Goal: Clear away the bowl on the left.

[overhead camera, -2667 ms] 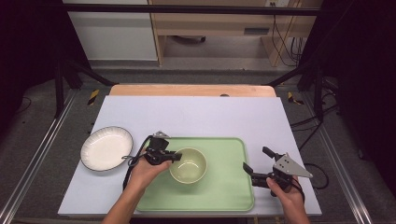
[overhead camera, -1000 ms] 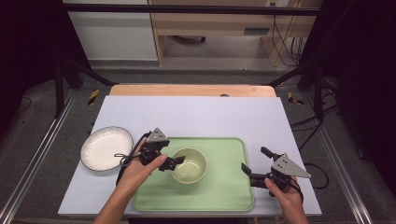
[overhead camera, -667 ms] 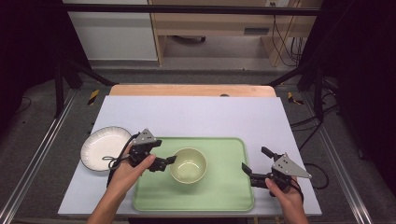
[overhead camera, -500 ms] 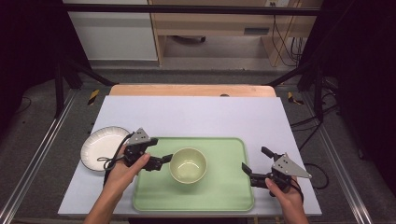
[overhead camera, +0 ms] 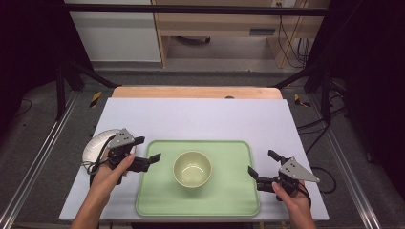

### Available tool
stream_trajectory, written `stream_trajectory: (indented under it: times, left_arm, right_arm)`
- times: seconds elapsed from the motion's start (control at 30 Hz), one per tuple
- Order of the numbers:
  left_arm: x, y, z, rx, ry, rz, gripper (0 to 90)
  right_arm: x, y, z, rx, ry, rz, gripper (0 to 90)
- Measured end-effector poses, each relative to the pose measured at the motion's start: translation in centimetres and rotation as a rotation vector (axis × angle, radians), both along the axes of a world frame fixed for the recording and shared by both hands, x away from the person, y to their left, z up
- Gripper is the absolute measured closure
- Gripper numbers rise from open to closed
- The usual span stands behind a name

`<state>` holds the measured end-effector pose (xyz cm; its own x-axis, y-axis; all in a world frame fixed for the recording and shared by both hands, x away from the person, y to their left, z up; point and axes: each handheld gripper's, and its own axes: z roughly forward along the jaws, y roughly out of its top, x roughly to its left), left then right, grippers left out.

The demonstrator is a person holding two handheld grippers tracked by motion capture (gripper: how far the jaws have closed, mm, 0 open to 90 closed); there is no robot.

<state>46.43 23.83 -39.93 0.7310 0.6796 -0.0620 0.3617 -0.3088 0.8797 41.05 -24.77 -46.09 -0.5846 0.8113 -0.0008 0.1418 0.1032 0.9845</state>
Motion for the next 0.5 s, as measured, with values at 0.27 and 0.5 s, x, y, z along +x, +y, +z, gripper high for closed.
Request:
stream_trajectory:
  times: [0.27, 0.5]
  left_arm:
    - [-0.4, 2.0, -0.6, -0.041, -0.035, -0.011, 7.7]
    - [-0.5, 3.1, -1.6, -0.029, -0.060, -0.027, 6.8]
  right_arm:
    - [0.0, 0.1, 0.0, -0.003, 0.006, 0.001, 4.9]
    - [0.0, 0.2, 0.0, -0.007, 0.007, 0.006, 4.8]
